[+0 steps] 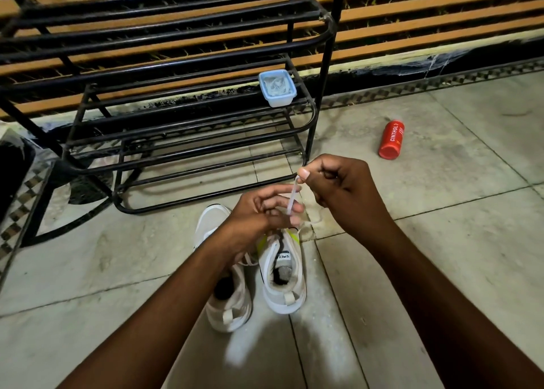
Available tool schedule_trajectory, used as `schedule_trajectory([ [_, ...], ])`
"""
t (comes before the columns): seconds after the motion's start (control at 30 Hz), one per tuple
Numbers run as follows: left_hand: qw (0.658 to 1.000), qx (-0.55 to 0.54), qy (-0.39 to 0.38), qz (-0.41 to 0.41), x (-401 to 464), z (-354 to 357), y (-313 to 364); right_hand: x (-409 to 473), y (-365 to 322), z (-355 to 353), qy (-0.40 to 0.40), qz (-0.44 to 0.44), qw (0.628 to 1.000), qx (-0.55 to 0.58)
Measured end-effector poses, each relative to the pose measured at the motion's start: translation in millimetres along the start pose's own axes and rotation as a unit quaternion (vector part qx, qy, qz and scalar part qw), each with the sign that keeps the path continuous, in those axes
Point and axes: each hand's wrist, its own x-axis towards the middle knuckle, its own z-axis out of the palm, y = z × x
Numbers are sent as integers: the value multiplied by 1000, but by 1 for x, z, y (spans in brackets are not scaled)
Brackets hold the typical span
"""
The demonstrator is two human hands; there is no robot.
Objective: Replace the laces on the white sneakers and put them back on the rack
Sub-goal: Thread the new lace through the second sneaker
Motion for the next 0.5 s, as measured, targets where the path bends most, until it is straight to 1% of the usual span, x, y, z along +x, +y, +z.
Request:
schedule_trajectory([
  [0.03,1000,-15,4,6,2,2,4,0,1,-1,6,3,1000,3],
  [0.07,999,-26,23,10,5,2,6,-1,5,-1,14,7,1000,2],
  [0.13,995,-67,79,-6,12,-1,8,-4,18,-2,27,15,999,-29],
  [0.17,989,-104,106,-17,16,-4,8,-8,28,-3,28,15,998,-59],
  [0.27,952,-245,171,-62,23,-16,4,-23,63,-5,2,-3,984,-175],
  [0.37,908,-344,211,-112,26,-26,-4,-42,99,-8,-44,18,948,-314],
  [0.43,885,-384,230,-130,27,-31,-9,-54,115,-9,-66,56,934,-347],
  [0.5,871,-404,243,-134,29,-32,-13,-60,124,-8,-71,89,932,-343],
])
